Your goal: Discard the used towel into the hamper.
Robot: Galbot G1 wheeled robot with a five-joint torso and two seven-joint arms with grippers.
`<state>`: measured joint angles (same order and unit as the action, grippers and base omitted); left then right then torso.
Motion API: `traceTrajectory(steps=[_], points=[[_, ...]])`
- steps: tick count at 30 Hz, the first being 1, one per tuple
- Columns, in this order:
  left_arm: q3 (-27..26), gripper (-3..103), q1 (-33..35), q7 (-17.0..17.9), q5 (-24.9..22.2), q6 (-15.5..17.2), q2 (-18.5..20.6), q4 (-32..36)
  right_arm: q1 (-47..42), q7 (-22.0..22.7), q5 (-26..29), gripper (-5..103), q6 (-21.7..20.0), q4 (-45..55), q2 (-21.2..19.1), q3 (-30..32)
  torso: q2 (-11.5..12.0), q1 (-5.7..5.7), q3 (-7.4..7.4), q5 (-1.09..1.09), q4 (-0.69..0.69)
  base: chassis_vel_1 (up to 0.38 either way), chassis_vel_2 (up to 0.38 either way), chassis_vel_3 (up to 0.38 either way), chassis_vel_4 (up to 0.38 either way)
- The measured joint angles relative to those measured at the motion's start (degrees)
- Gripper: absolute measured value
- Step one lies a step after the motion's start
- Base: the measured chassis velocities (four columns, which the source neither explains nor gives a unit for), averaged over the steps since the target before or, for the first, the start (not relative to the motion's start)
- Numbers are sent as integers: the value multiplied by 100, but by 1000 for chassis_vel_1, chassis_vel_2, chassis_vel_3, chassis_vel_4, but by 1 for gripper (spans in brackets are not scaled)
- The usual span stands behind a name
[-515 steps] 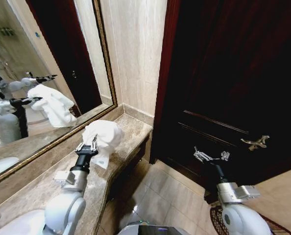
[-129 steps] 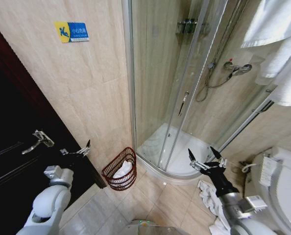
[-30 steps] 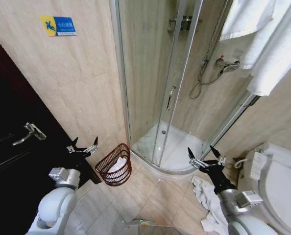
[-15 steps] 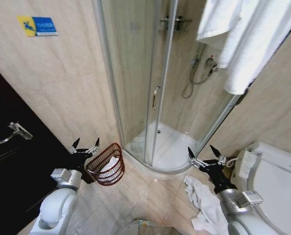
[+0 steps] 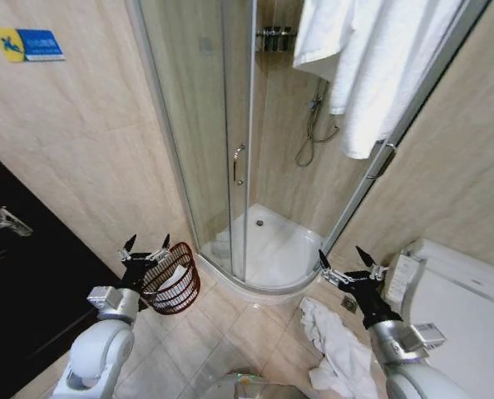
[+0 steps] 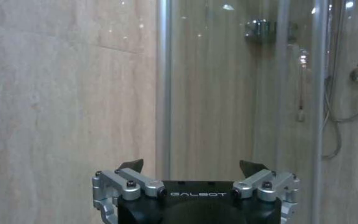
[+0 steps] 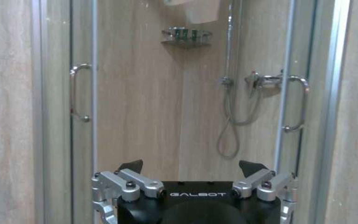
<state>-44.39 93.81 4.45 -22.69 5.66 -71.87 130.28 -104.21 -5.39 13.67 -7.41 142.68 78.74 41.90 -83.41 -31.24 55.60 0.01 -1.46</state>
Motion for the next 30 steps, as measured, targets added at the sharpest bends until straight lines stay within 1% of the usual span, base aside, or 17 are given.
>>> traceTrajectory(steps=[8,13,17,24,27,30], points=[[2,100,10,-4,1,-9,-4,-3,-24,-66,-2,100,68,1,23,13,0,0,0,0,1,-137,-142,133,131],[11,100,3,-6,6,-11,-9,-11,-48,-111,-1,100,159,3,78,-23,0,-1,1,-1,0,-35,-64,48,50],[9,100,13,-6,9,-19,-15,-10,-72,-122,0,100,215,-5,99,-31,0,-1,1,-2,-1,72,-33,-89,57],[-3,100,36,-8,19,-52,-33,-6,-100,-123,4,100,285,-25,101,-27,-2,0,0,-2,2,127,-82,-154,80],[-3,100,48,-8,27,-64,-37,-7,-96,-123,3,100,291,-31,120,-32,-3,1,0,-2,-1,112,-99,-75,119],[-1,100,48,-9,28,-77,-36,-11,-94,-123,0,100,292,-35,131,-34,-3,1,0,-2,0,95,-109,-74,111]])
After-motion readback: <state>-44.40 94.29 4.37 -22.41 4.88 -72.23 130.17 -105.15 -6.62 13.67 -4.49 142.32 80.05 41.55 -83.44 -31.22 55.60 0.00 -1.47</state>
